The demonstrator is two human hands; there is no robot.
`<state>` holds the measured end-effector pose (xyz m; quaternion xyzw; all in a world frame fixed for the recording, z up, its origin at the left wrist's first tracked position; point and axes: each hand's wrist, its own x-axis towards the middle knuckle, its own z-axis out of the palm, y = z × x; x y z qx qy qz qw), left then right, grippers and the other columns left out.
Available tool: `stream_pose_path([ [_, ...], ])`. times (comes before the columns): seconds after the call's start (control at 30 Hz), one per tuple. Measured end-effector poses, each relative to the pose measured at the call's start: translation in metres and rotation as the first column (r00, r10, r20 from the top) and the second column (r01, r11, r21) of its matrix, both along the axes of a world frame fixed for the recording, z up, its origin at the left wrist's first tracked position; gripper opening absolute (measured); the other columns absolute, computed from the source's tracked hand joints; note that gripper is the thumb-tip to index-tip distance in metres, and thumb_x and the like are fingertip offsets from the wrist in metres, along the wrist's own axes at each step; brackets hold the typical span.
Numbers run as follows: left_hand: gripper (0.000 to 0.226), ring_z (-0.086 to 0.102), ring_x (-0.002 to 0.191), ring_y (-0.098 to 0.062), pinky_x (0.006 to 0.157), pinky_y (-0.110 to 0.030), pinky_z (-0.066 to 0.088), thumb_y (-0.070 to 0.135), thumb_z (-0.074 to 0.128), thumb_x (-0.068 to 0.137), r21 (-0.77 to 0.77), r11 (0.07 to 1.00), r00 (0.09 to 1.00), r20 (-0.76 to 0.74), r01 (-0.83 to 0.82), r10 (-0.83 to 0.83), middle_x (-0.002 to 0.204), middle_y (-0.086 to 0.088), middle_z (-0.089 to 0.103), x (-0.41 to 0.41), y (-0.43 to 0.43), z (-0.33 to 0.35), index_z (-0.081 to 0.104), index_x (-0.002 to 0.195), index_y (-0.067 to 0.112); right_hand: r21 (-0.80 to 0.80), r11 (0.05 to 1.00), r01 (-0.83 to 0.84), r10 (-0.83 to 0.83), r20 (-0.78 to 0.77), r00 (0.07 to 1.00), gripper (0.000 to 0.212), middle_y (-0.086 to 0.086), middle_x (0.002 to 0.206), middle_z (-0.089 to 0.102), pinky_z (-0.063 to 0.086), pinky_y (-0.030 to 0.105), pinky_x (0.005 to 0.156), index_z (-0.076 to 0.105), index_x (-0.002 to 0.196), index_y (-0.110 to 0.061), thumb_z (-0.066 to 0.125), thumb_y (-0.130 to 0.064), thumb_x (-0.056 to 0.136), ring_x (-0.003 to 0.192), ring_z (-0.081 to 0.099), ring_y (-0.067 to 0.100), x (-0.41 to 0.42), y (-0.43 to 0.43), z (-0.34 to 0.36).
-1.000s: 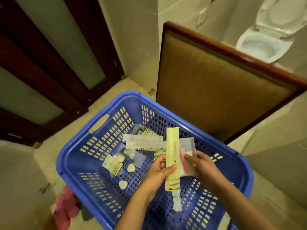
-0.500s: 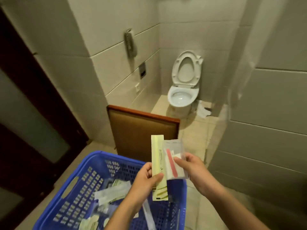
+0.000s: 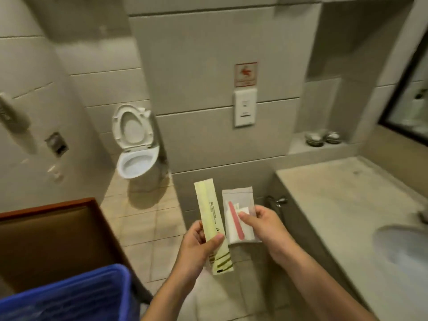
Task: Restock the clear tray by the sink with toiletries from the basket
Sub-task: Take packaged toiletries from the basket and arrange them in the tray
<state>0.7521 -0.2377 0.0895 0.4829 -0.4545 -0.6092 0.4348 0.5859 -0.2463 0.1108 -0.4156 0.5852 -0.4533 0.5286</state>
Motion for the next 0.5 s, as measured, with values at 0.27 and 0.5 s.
stream_pose_path([
  [0.27, 0.029, 0.071, 0.078, -0.014, 0.06, -0.023, 0.054, -0.002, 0.061, 0.084, 0.013, 0.915, 0.915, -0.007, 0.404, -0.404, 0.093, -0.005, 0.074, -0.223, 0.057, -0.003, 0.057, 0.11, 0.01, -0.029, 0.937, 0.349, -0.349, 0.004, 0.937, 0.015, 0.005, 0.094, 0.071, 0.057, 0.029, 0.071, 0.065, 0.099, -0.008, 0.061, -0.019, 0.089, 0.082, 0.069, 0.016, -0.208, 0.125, -0.002],
  [0.5, 0.029, 0.07, 0.086, -0.02, 0.072, -0.03, 0.058, -0.002, 0.063, 0.083, 0.075, 0.65, 0.643, 0.101, 0.756, -0.759, 0.098, -0.007, 0.073, -0.364, 0.132, -0.014, 0.057, 0.109, 0.011, 0.08, 0.704, 0.705, -0.709, 0.033, 0.704, 0.015, 0.009, 0.098, 0.072, 0.055, 0.037, 0.081, 0.067, 0.102, -0.009, 0.061, -0.014, 0.089, 0.088, 0.069, 0.024, -0.315, 0.257, -0.028],
])
